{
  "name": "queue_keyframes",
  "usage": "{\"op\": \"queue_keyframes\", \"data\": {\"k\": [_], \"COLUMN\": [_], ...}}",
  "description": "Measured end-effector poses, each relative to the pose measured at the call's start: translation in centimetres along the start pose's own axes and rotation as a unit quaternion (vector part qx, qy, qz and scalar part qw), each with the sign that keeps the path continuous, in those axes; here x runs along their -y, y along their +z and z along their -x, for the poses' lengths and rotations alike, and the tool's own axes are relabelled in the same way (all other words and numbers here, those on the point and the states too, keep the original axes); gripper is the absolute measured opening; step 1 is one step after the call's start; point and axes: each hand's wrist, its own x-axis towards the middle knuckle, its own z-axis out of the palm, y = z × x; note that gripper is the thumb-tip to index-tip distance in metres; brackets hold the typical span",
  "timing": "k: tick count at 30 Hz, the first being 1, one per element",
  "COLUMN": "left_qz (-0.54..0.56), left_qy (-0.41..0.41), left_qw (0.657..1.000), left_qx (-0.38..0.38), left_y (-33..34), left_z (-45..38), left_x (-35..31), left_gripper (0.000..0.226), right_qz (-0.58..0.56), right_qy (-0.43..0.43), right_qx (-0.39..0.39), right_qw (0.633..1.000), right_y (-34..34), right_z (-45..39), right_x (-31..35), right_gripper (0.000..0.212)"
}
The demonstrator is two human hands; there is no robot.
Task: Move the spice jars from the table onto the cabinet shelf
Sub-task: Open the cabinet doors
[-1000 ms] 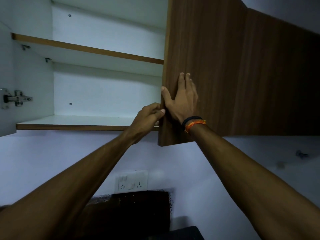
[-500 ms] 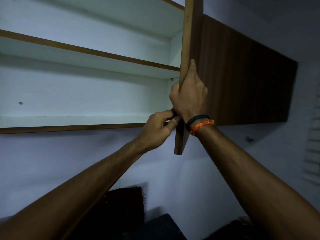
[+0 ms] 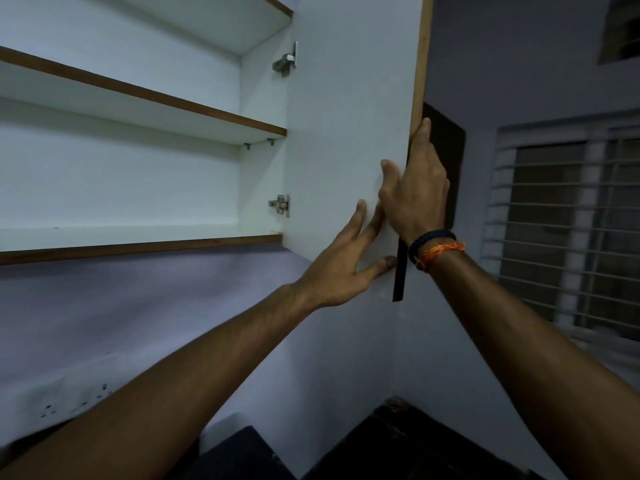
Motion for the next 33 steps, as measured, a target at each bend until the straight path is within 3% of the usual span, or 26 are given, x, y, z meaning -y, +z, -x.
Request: {"op": "queue_keyframes", "data": {"k": [5,10,14,18,26,33], "left_qz": [-0.079,-0.112,-0.111,-0.145,-0.16,-0.141], "left_qy": [0.032,0.009,-0.013,-0.018,-0.001,-0.007], "left_qw": [0.996,0.99,0.988,0.984,0.978,0.978], "left_qx": [0.034,0.085,0.108,0.103,0.137,0.153], "left_y": [3.3,6.2,8.1,9.7,8.9,7.2], "left_z": [-3.2,-6.1,-8.0,-8.6,-8.5,-7.2], "left_x": [0.4,1.1,1.6,2.1,2.9,2.8], "left_gripper": [0.094,0.101,0.099,0.105,0.109,0.1], "right_qz": [0.112,0.28,0.37,0.44,0.459,0.471], "right_qy": [-0.043,-0.107,-0.093,-0.108,-0.136,-0.115], "right_qx": [-0.005,0.077,0.143,0.149,0.134,0.141], "right_qw": [0.993,0.951,0.913,0.879,0.868,0.863], "right_y": [-0.4,-0.3,-0.5,-0.5,0.0,0.1], "right_z": [-1.5,-1.9,-2.5,-2.6,-2.6,-2.2], "right_x": [-5.1,-9.9,-12.7,-13.7,-13.8,-11.9], "right_gripper": [0.081,0.096,0.091,0.081,0.076,0.081]}}
